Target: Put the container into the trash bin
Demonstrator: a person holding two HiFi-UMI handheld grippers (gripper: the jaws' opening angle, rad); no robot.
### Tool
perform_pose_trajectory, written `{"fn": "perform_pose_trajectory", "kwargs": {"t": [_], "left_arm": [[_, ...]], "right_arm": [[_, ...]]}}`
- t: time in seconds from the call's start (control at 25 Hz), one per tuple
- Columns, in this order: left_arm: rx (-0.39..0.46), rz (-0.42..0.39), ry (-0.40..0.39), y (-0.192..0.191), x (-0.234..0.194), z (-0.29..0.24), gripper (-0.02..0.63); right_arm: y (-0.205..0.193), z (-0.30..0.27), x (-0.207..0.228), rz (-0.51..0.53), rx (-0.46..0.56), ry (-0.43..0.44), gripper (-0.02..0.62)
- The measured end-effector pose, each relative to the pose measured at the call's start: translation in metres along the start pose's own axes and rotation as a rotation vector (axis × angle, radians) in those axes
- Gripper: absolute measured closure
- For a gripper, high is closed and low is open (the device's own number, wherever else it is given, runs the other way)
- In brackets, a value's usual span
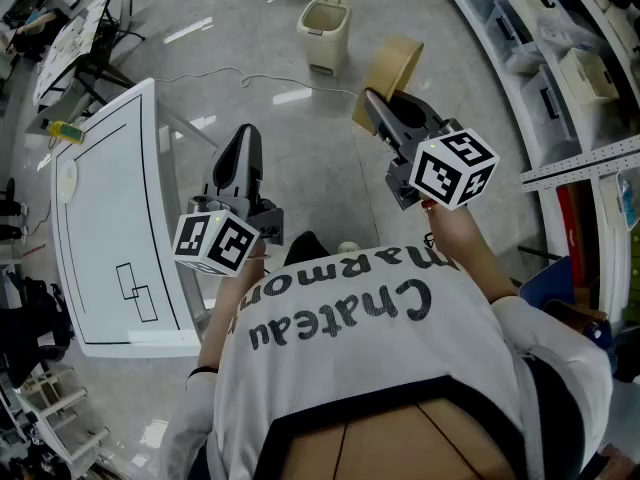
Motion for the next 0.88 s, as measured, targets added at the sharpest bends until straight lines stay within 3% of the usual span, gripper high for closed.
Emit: {"fn": "perform_pose_trajectory", "kwargs": {"t": [0.32, 0.56, 0.88], "left_arm": [[0.006, -0.008, -0.001, -0.001, 0.008, -0.009, 0.583], [0.01, -0.011, 0.0, -0.007, 0.017, -0.016, 0.583], [-0.061, 0.032, -0.03, -0.028, 0.014, -0.038, 0.583]], "right_arm": [[0.006, 0.002, 0.007, 0.001, 0.013, 0.029, 0.563], [0.021, 0.014, 0.022, -0.077, 0.111, 0.069, 0.563], [0.004, 0.01, 0.045, -0.049, 0.012, 0.003, 0.563]]}}
Point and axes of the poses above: the fingertips, and each gripper's own axes: z backward along the fingers, x to its right, y out of its top, the point moved 2 cm from there along z, backward along the fingers, and after that the axes turned 14 degrees about y, right-handed, at the moved point
